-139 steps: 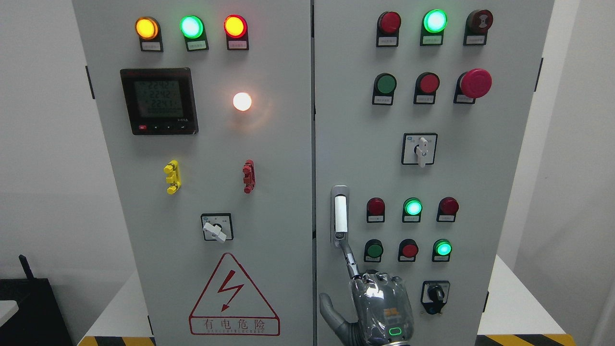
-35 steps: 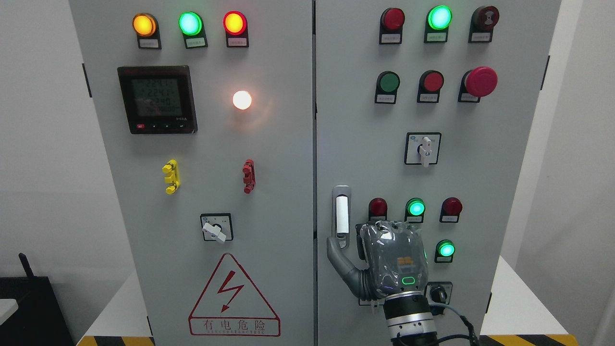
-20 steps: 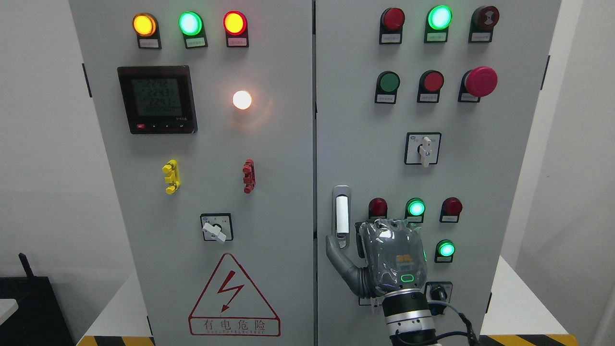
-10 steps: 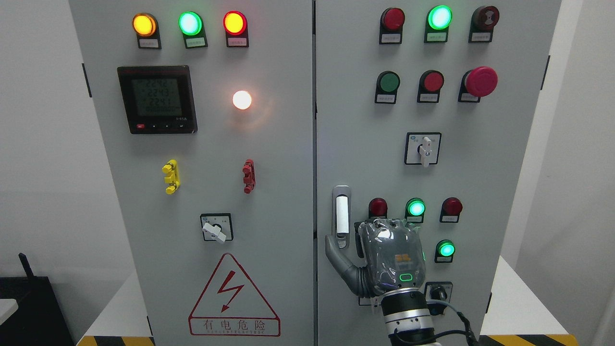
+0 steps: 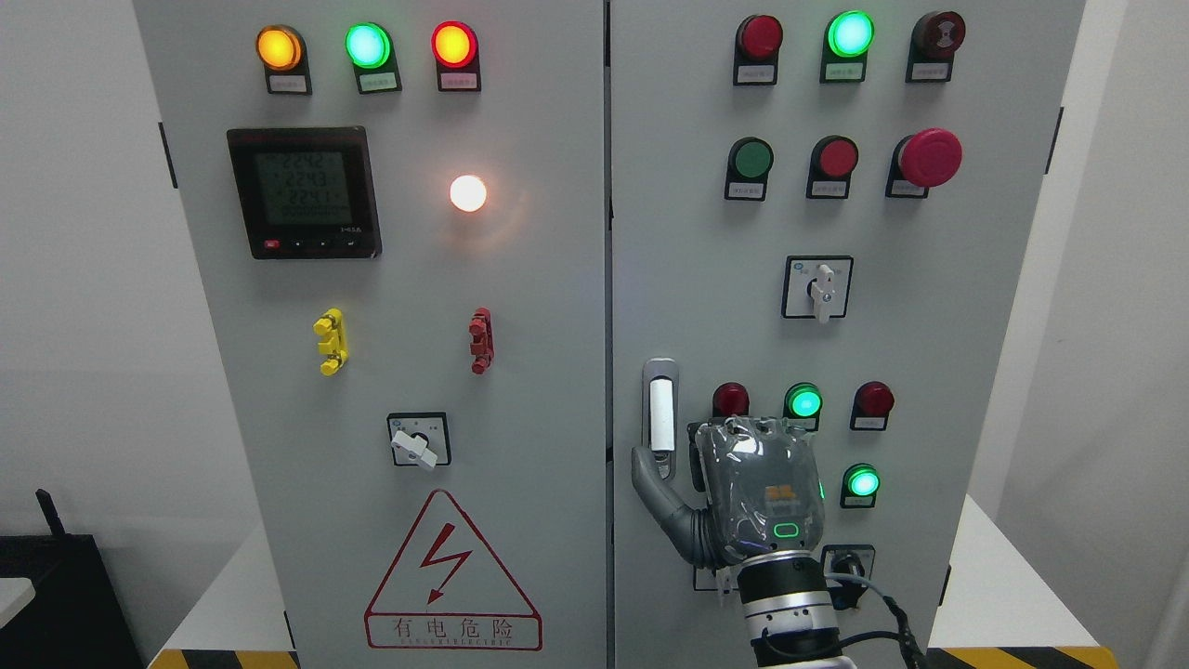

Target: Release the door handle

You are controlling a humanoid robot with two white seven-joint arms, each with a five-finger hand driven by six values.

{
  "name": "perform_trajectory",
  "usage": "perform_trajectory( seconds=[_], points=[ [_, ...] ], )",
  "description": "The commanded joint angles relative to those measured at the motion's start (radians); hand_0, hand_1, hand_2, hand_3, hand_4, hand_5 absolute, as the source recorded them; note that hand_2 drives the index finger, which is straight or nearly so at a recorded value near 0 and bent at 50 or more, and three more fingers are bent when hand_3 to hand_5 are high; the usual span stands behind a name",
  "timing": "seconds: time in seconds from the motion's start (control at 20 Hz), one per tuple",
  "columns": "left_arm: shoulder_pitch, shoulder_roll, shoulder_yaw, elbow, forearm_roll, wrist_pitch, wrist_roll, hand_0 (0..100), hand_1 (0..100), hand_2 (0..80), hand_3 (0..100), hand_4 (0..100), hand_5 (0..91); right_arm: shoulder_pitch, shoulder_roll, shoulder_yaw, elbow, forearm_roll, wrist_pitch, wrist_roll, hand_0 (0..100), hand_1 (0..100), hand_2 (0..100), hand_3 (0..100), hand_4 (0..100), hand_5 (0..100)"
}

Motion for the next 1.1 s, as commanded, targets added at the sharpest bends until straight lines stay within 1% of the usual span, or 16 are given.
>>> perform_trajectory(
  seconds=[0.0,0.3,1.05],
  points=[
    [0.000,0.000,0.011,0.017,0.000,0.001,0.001,12,39,0.0,0,0,0.0,-0.001,0.000,0.001,0.010,0.000,0.004,-0.001,38,5,94,100,99,94],
    [0.000,-0.002,0.011,0.017,0.000,-0.001,0.001,12,39,0.0,0,0,0.0,0.000,0.000,0.001,0.010,0.000,0.020,-0.001,39,6,94,100,99,94],
    [0.000,0.000,0.011,0.017,0.000,0.001,0.001,12,39,0.0,0,0,0.0,0.005,0.000,-0.002,-0.001,-0.002,0.033,-0.002,43,7,95,100,99,95]
  ],
)
